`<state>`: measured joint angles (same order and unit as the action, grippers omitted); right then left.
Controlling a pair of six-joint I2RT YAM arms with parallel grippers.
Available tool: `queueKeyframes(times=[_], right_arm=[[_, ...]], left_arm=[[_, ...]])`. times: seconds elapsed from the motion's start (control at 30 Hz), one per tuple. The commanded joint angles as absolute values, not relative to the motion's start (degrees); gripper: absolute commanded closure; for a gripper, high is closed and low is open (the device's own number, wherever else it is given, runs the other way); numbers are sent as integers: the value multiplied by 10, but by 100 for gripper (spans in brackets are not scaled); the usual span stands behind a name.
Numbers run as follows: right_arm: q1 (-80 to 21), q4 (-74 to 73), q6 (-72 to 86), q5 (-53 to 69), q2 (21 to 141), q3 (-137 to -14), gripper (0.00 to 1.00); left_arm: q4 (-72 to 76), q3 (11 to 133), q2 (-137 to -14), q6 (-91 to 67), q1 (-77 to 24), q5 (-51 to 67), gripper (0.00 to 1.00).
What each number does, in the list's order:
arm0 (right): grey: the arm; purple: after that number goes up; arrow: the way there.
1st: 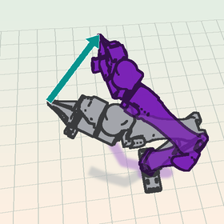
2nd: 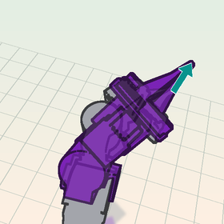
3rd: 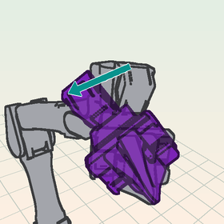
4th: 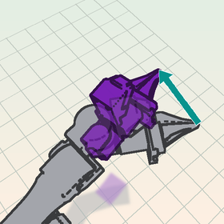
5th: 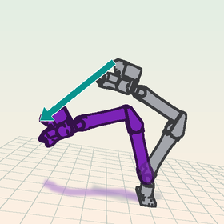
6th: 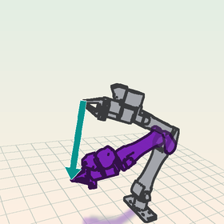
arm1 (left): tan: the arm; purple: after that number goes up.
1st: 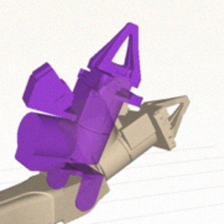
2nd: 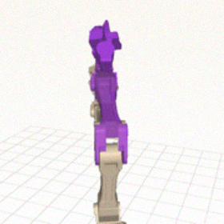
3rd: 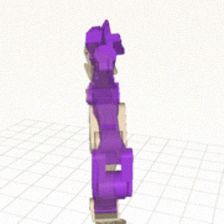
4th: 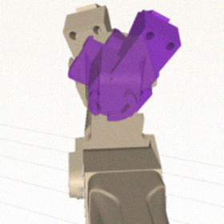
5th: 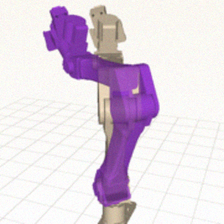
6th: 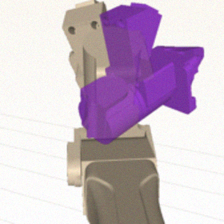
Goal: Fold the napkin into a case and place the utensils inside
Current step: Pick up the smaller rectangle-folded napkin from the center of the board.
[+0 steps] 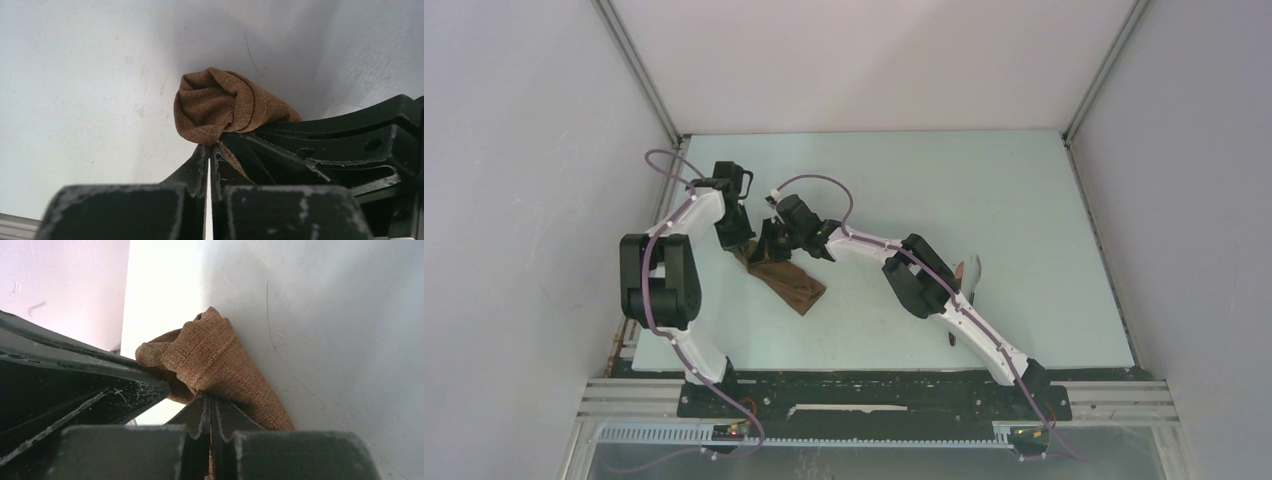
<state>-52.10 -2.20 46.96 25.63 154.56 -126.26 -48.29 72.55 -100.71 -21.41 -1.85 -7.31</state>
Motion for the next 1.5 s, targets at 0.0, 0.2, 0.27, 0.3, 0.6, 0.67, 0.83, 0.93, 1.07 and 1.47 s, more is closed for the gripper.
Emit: queueKeyframes(times=[0.0,0.2,0.27,0.3,0.6,0.67,0.83,0.93,1.07,1.47], right_arm=[[-522,-60,454,245,1534,-1260,100],[-522,-57,460,248,1534,-1257,100],[-521,-52,462,251,1535,-1258,100],[-521,-51,464,252,1535,-1258,100],[-517,-52,461,257,1534,-1255,99],[-517,-52,462,257,1534,-1254,99],[-517,-51,462,257,1529,-1253,99],[-518,-48,462,258,1527,-1253,100],[-518,-52,459,256,1526,-1253,100],[-520,-63,440,255,1516,-1252,100]], left_arm=[[-463,753,-1003,-212,-36,-54,100],[-456,790,-1084,-222,-23,-57,100],[-471,805,-1100,-221,-10,-46,100],[-477,809,-1101,-220,-4,-37,100],[-461,717,-902,-237,6,-19,59],[-458,692,-865,-245,21,-21,58],[-421,649,-882,-264,67,53,80],[-402,654,-933,-263,77,93,91],[-382,660,-966,-264,76,115,98],[-417,702,-1057,-248,77,98,99]])
